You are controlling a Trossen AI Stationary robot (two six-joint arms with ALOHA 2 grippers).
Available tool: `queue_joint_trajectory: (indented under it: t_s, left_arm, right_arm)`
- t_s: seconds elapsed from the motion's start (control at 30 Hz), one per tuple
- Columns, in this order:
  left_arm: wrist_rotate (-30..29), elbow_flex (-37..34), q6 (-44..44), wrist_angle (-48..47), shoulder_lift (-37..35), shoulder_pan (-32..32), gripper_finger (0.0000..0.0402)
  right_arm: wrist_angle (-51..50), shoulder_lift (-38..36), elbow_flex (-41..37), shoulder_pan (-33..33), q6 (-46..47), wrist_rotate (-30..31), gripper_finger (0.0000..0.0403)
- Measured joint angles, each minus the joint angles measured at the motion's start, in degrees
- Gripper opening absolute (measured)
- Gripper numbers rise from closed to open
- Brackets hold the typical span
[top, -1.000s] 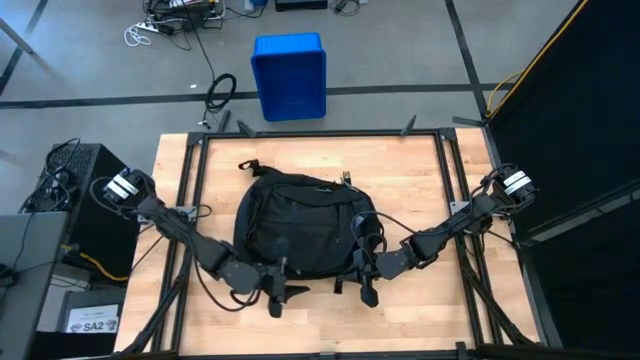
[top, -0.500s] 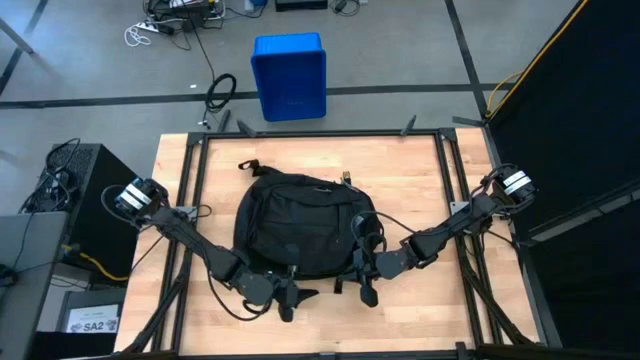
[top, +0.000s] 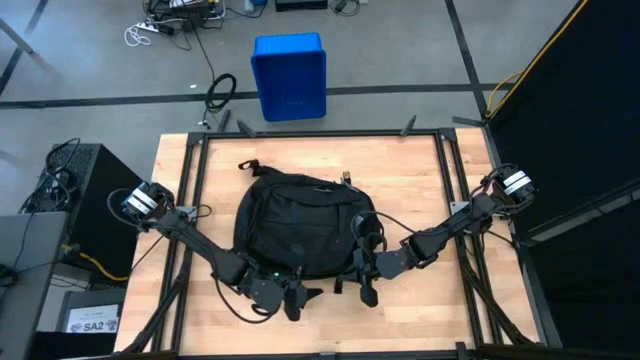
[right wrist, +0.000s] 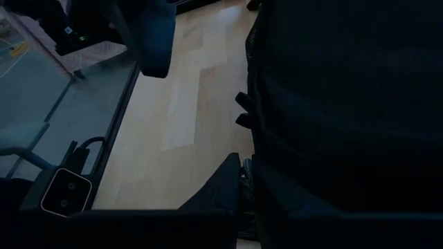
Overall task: Unpack backpack
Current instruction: Open the black backpack
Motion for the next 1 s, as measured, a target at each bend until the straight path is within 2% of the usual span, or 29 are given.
queue_joint_trajectory:
  t_s: [1.0]
  left_arm:
    - [-0.6, 0.0, 0.0, -0.2, 1.2, 2.4, 0.0265]
  right_arm:
    - [0.0, 0.0, 0.0, -0.1, 0.5, -0.4, 0.0002]
